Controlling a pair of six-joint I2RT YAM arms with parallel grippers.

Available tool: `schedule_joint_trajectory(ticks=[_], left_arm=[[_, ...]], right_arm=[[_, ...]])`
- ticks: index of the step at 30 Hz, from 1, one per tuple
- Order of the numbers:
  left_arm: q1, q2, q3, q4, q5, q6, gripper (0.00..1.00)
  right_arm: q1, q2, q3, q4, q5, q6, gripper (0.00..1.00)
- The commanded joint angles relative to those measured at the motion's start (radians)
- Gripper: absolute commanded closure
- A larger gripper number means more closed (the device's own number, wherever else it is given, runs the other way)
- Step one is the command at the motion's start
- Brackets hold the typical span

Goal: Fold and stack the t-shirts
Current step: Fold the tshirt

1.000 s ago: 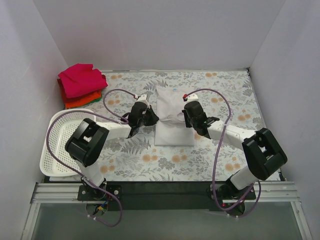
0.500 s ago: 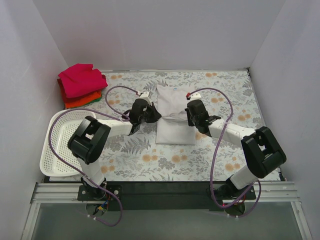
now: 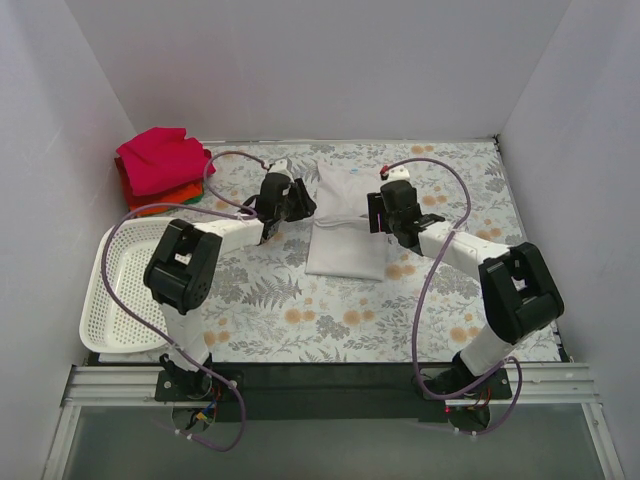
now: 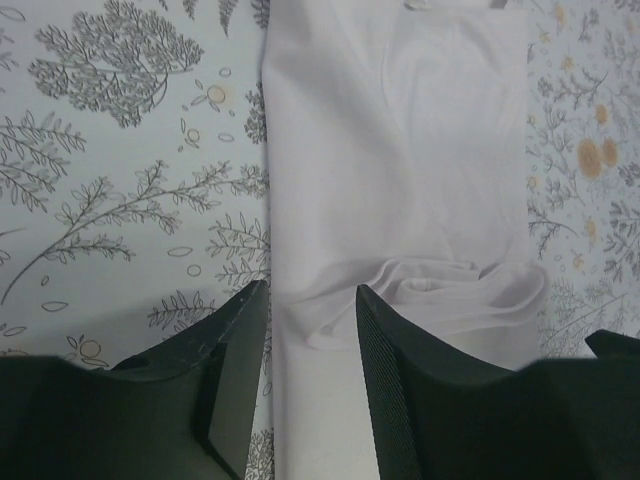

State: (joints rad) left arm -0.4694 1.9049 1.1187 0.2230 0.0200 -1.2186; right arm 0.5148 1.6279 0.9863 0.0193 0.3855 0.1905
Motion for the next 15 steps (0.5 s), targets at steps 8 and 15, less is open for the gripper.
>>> schedule_joint_trajectory(ticks=[8,15], left_arm=[[-0.053,-0.247,-0.118,0.041,-0.026,0.014,0.60],[-0.136,-0.237,-0.269,0.174,0.087,-0.041,0.62]], right_arm=[[0.008,-0.252,-0.128,0.019,-0.148,0.033,0.33],[0.014,-0.237,-0.193,0.120,-0.306,0.063,0.34]])
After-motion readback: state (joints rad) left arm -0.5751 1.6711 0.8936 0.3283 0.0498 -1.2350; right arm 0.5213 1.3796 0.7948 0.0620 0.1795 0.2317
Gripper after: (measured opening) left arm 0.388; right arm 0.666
